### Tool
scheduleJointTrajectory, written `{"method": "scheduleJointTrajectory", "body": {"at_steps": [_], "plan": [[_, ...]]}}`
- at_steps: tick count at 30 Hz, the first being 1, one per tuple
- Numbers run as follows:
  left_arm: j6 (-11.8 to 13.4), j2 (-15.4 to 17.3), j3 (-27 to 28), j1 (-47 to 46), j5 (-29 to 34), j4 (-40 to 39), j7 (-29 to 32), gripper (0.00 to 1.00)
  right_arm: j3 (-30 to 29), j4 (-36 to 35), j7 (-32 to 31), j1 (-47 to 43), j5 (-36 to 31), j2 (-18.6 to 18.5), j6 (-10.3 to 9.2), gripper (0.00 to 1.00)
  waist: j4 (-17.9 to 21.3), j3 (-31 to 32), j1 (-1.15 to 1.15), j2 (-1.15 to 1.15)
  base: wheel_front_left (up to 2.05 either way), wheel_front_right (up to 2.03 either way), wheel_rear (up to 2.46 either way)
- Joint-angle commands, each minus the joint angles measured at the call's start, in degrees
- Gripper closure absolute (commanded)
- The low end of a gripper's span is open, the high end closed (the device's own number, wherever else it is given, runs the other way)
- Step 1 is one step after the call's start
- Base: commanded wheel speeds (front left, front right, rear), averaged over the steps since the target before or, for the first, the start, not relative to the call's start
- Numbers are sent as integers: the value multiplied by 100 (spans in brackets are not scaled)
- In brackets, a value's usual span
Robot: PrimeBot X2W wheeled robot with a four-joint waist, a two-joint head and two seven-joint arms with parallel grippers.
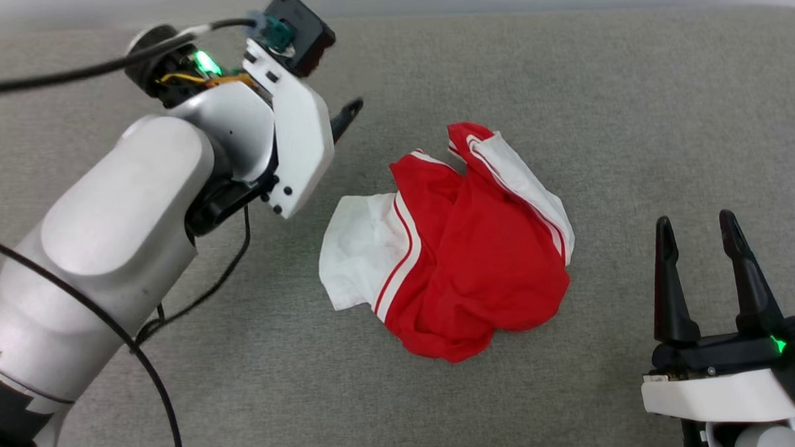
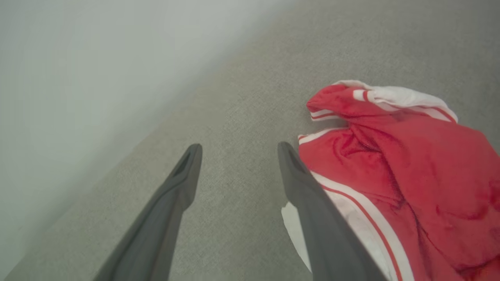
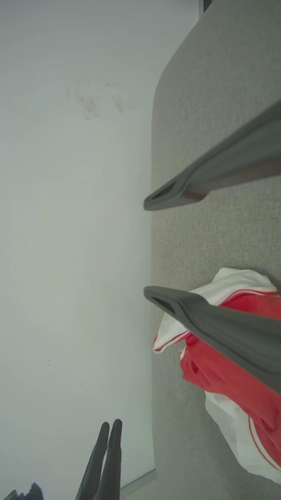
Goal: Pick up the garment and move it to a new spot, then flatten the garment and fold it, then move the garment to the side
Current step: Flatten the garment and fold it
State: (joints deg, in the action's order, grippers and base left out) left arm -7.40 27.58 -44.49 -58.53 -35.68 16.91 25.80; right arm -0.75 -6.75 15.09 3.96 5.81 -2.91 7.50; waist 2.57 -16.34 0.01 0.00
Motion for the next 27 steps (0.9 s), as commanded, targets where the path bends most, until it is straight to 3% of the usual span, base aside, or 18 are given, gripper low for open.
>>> {"method": "scheduleJointTrajectory", "body": {"at_steps": [1,9,18,19,20,27], "plan": [[4,83,-295,-126,-268,42,289,0,8,-31,12,89,-14,5,-2,0,97,-130,-1,0,0,0,0],[3,547,-1722,-712,-1497,-46,1738,0,16,-73,12,294,-17,6,-2,0,279,-486,-1,0,0,0,0],[3,619,-2890,-608,-1752,269,2067,0,115,-78,12,461,65,6,-2,0,453,-715,-1,0,0,0,0],[3,624,-2908,-567,-1749,255,2122,7,111,-73,12,457,70,6,-2,0,455,-710,-1,0,0,0,0],[3,635,-2921,-546,-1724,238,2119,98,102,-67,12,445,67,6,-2,0,451,-699,-1,0,0,0,0],[3,717,-2884,-713,-1859,142,1374,100,52,19,12,282,79,6,-2,0,291,-366,-1,0,0,0,0]]}}
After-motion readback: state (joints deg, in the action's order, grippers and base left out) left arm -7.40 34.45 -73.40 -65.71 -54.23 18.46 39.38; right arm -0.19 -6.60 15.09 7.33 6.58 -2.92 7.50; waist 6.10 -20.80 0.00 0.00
